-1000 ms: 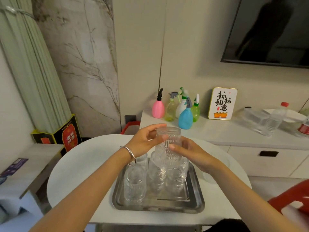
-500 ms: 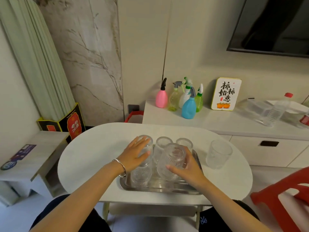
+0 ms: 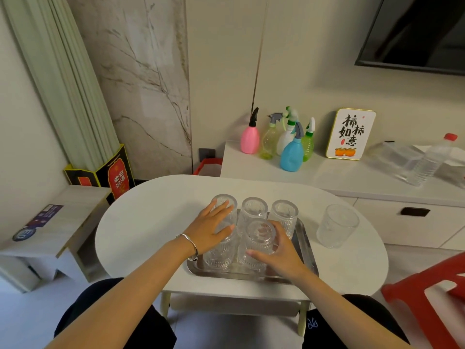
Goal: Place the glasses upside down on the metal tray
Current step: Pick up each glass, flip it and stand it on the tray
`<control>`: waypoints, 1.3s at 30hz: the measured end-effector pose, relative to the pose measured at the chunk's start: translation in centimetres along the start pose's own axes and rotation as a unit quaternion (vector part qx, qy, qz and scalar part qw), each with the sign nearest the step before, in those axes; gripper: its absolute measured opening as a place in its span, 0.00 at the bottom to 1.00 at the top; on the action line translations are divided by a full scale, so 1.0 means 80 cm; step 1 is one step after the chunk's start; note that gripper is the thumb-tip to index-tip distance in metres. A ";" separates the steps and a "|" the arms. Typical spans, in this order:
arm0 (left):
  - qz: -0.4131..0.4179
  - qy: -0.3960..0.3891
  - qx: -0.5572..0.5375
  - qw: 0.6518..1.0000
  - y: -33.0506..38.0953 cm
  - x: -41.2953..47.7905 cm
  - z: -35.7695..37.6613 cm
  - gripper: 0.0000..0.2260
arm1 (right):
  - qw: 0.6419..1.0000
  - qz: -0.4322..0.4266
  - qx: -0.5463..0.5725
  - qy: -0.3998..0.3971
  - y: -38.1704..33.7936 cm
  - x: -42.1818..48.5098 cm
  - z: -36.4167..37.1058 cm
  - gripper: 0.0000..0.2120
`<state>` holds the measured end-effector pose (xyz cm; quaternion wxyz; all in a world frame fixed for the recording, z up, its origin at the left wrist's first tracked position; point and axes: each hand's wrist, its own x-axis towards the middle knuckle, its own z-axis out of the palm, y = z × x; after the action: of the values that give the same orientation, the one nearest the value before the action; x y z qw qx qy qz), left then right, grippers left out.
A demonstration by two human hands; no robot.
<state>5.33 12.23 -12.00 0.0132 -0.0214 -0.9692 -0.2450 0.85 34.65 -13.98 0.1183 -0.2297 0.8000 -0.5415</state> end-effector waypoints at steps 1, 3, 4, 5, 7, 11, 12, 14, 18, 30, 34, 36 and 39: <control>0.000 0.000 0.003 1.000 0.000 0.000 0.000 0.26 | 1.000 -0.001 0.000 0.001 0.001 0.001 0.001 0.36; 0.000 0.002 0.006 1.000 0.001 0.000 0.000 0.26 | 1.000 -0.003 0.000 -0.001 0.002 0.002 0.004 0.36; 0.000 0.002 0.005 1.000 0.001 0.000 0.000 0.26 | 1.000 -0.004 -0.002 -0.002 0.003 0.002 0.006 0.36; 0.001 0.002 0.004 1.000 0.001 0.000 0.000 0.26 | 1.000 -0.005 -0.003 -0.003 0.005 0.002 0.007 0.37; 0.001 0.001 0.004 1.000 0.000 0.000 0.000 0.26 | 1.000 -0.003 0.001 -0.004 0.009 0.003 0.010 0.38; 0.001 0.001 0.005 1.000 0.000 0.001 0.001 0.26 | 1.000 0.017 0.007 -0.006 0.013 0.004 0.012 0.41; 0.000 0.002 0.004 1.000 0.000 0.001 0.001 0.26 | 1.000 0.019 0.006 -0.006 0.014 0.005 0.013 0.42; 0.000 0.004 0.004 1.000 0.000 0.001 0.001 0.26 | 1.000 0.020 0.002 -0.006 0.015 0.006 0.013 0.43; -0.001 0.007 0.011 1.000 0.001 0.002 -0.001 0.25 | 1.000 0.019 -0.009 -0.018 0.014 0.007 0.011 0.41; 0.058 0.081 -0.073 0.992 0.063 0.058 -0.018 0.21 | 0.994 -0.069 -0.048 0.074 -0.054 0.029 -0.121 0.21; 0.073 0.043 -0.061 0.994 0.099 0.089 -0.005 0.22 | 0.963 0.040 -0.240 0.118 -0.018 0.052 -0.195 0.32; 0.078 0.031 -0.056 0.995 0.114 0.102 0.003 0.23 | 0.954 0.109 -0.260 0.104 0.001 0.056 -0.215 0.38; 0.079 0.022 -0.047 0.995 0.130 0.117 0.012 0.23 | 0.955 0.168 -0.232 0.081 0.021 0.060 -0.226 0.45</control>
<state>-3.51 22.16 -7.61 0.0533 -0.0933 -0.9513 -0.2888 -11.59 47.47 -8.27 0.0856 -0.0686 0.9374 -0.3304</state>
